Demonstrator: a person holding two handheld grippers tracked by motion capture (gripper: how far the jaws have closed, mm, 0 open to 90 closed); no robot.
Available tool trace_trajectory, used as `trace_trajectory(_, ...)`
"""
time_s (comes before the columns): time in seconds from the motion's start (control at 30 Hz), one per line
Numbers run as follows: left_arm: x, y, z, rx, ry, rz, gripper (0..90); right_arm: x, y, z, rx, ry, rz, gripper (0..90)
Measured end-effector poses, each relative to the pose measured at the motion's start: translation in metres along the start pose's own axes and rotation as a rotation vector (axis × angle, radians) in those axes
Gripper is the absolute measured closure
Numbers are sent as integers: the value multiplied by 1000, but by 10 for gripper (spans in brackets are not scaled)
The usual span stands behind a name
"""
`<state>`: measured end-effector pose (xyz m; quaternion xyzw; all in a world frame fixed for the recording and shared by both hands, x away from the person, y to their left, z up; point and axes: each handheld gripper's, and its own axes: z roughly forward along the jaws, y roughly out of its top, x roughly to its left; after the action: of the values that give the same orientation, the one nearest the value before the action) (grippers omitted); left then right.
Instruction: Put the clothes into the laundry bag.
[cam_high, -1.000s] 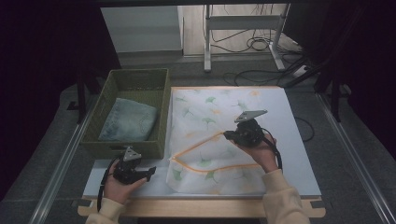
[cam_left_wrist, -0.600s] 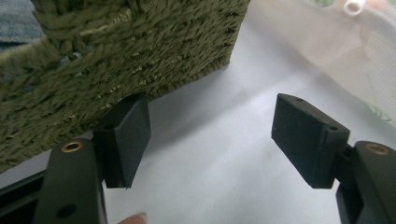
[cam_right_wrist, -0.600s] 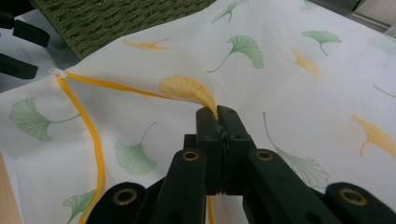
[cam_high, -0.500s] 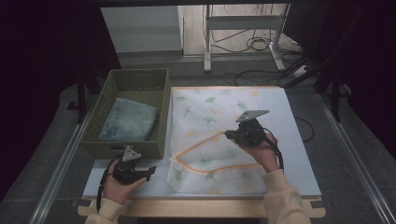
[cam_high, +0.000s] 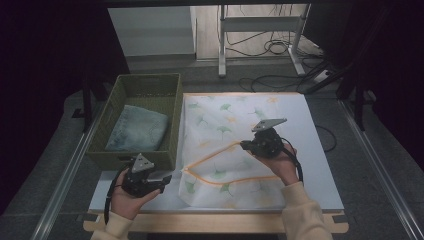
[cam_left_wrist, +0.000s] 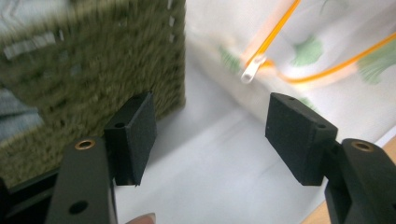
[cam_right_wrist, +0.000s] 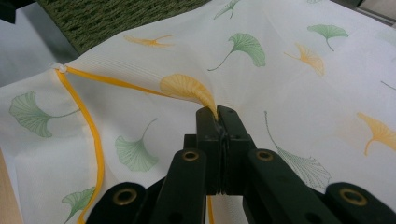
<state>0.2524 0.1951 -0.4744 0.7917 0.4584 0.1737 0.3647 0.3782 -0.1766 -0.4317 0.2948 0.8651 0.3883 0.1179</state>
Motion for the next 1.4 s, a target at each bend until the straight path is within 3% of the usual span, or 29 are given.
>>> trace_trajectory(0.33, 2, 26, -10, -43, -32, -27, 323, -2, -2, -1, 0, -2, 8, 879)
trace_trajectory(0.53, 11, 45, -18, -69, -24, -39, 311, -3, -2, -2, -1, -4, 9, 880)
trace_trajectory(0.67, 18, 55, -18, -81, -40, -57, 308, -3, -2, -3, -6, -7, 8, 880)
trace_trajectory(1.0, 35, 83, -19, -106, -3, -62, 304, -2, -2, -2, -2, -9, 2, 880)
trace_trajectory(1.4, 62, 96, -10, -88, 40, -112, 304, -1, -2, -1, 1, -8, 0, 880)
